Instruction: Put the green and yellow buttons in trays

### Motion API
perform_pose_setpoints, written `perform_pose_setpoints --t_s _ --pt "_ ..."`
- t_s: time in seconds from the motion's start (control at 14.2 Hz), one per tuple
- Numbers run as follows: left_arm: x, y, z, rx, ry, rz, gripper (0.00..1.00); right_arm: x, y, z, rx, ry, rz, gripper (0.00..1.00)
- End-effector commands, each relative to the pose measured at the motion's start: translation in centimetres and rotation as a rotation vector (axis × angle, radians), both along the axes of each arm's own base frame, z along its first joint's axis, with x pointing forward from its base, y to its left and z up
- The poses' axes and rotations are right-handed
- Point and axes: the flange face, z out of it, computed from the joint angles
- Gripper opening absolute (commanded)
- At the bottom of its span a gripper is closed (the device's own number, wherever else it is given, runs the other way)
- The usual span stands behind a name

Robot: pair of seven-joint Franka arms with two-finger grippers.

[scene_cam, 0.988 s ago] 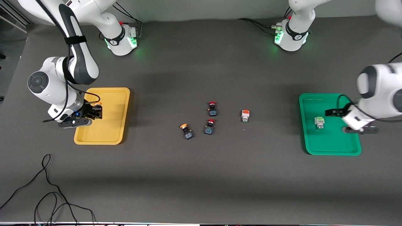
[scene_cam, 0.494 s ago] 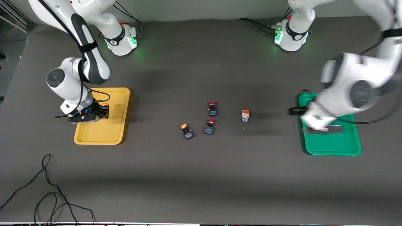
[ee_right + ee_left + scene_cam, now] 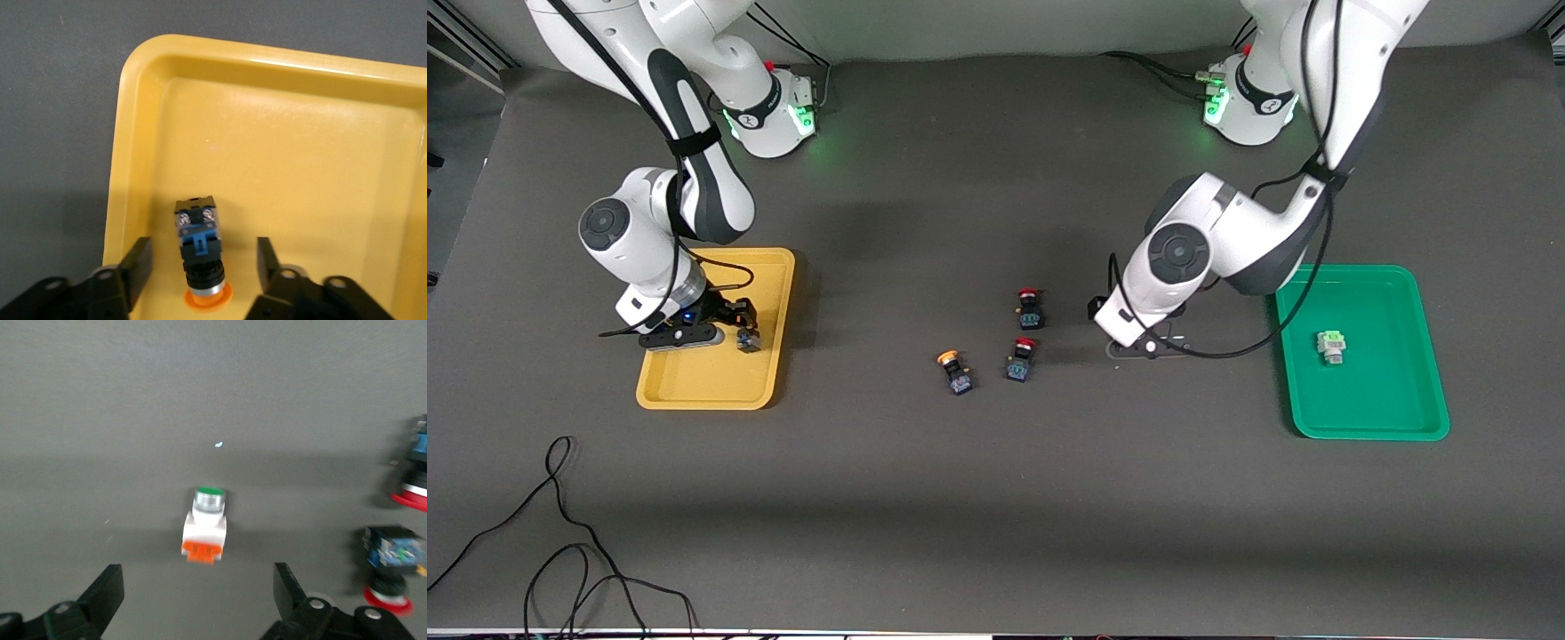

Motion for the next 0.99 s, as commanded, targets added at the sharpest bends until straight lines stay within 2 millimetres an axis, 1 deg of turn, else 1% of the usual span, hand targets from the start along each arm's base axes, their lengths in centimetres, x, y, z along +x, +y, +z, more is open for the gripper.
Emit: perform_pose_setpoints --t_s 0.0,0.07,0.14,0.21,0.28,0.42,0.49,0.56,0.63,0.71,0.78,0.85,0.92 --pt "0.5 0.4 -4.2 0.015 -0.014 -0.012 1.00 0.1 0.9 1.5 0.092 0.001 -0.063 1.00" --pt "0.5 0.6 -4.8 0.018 -0.012 -0.013 1.00 0.2 2.4 1.9 0.134 -0.005 -0.095 1.00" --pt "0.6 0.8 -5.3 0.024 -0.016 -0.020 1.00 0.3 5.2 2.3 0.181 -0.013 -0.129 1.00" --pt "0.5 0.6 -5.5 0.024 -0.019 -0.015 0.99 1.0 8.4 3.1 0.224 -0.031 -0.164 1.00" --pt "0.2 0.5 -5.7 0.032 -0.013 0.003 0.96 1.7 11.3 3.9 0.241 -0.044 -0.198 1.00" --pt "-0.8 0.0 -6.0 0.047 0.000 0.001 0.94 3.3 16.5 5.6 0.261 -0.073 -0.285 1.00" --pt "-1.6 -0.9 -6.1 0.055 0.004 0.003 0.91 4.1 19.7 6.3 0.265 -0.081 -0.314 1.00" --pt "-2.2 -1.4 -6.3 0.060 0.007 0.005 0.84 5.1 22.6 6.8 0.265 -0.080 -0.347 1.00" --pt "-2.5 -1.6 -6.4 0.066 0.012 0.004 0.73 6.1 25.9 7.0 0.256 -0.074 -0.365 1.00" --pt "-2.7 -1.5 -6.5 0.071 0.018 0.005 0.54 7.5 28.7 7.1 0.239 -0.074 -0.375 1.00" --pt "-2.7 -1.4 -6.3 0.073 0.015 0.007 0.39 8.6 30.8 6.9 0.219 -0.075 -0.369 1.00" --pt "-2.5 -0.9 -6.3 0.081 0.023 0.012 0.27 9.4 32.6 6.4 0.197 -0.080 -0.353 1.00" --pt "-2.3 -0.6 -5.9 0.084 0.022 0.014 0.20 10.0 34.1 5.8 0.179 -0.096 -0.327 1.00"
